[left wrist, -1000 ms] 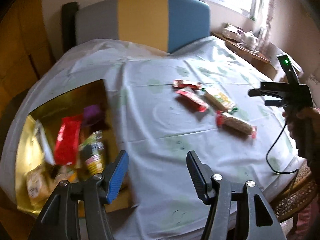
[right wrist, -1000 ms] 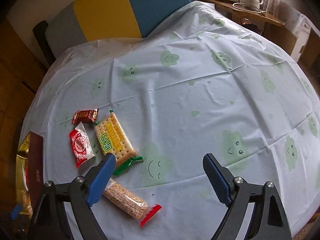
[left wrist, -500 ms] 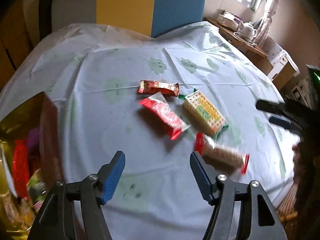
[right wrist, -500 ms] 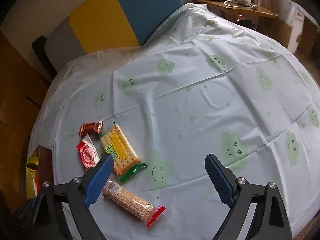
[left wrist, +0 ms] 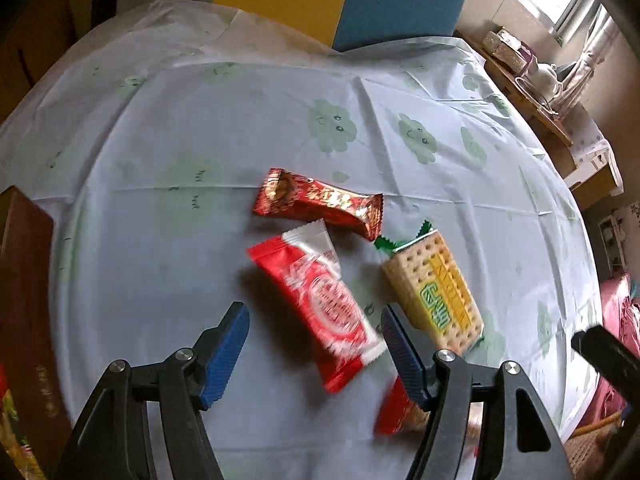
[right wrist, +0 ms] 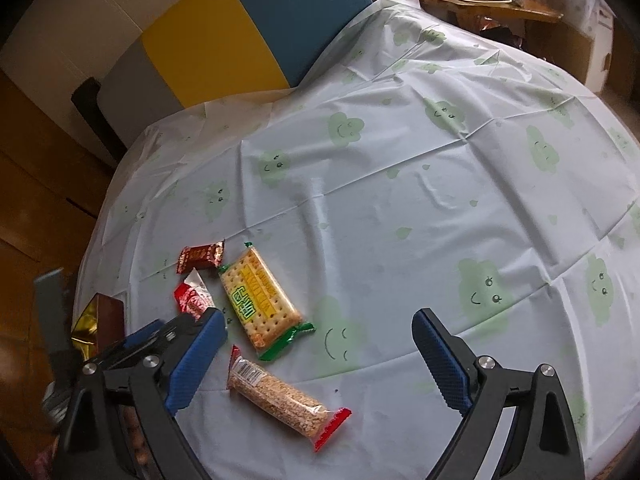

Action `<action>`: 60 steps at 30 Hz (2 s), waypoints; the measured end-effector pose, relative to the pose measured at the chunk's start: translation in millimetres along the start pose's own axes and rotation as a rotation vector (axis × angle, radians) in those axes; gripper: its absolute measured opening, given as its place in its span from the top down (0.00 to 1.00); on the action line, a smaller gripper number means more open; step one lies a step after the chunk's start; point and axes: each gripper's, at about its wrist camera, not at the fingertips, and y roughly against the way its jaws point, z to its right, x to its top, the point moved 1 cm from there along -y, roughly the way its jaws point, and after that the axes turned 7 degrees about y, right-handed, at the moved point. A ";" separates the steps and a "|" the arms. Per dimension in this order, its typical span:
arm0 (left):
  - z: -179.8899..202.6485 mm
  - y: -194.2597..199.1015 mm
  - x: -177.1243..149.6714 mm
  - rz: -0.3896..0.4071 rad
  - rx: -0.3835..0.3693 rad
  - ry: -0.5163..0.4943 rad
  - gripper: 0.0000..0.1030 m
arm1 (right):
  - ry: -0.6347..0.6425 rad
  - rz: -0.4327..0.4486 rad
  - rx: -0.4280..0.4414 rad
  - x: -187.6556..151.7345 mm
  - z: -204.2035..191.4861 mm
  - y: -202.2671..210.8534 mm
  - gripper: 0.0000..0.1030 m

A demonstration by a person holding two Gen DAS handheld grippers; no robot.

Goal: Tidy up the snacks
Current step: 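Close the left tool on the red-white wrapped pack and lift it, then hold the red-white pack in the left tool while the right tool approaches the cracker pack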

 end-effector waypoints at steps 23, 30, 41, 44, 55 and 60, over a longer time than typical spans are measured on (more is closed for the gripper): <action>-46.0 42.7 -106.3 0.190 0.062 -0.201 0.67 | 0.035 -0.020 -0.051 -3.8 -2.6 -4.6 0.06; -53.9 45.5 -121.4 0.276 0.032 -0.213 0.65 | 0.043 -0.026 -0.080 -5.7 -0.9 -9.6 0.06; -53.5 44.4 -129.8 0.334 0.011 -0.218 0.65 | 0.068 -0.056 -0.109 -10.9 -3.6 -19.1 0.06; -53.9 44.3 -131.3 0.346 0.011 -0.221 0.65 | 0.084 -0.066 -0.108 -13.0 -7.0 -21.9 0.06; -56.5 45.6 -133.9 0.359 -0.003 -0.212 0.65 | 0.169 -0.106 -0.114 -19.6 -20.7 -35.1 0.06; -58.5 46.0 -132.9 0.356 -0.020 -0.203 0.65 | 0.233 -0.131 -0.096 -25.0 -32.9 -44.7 0.06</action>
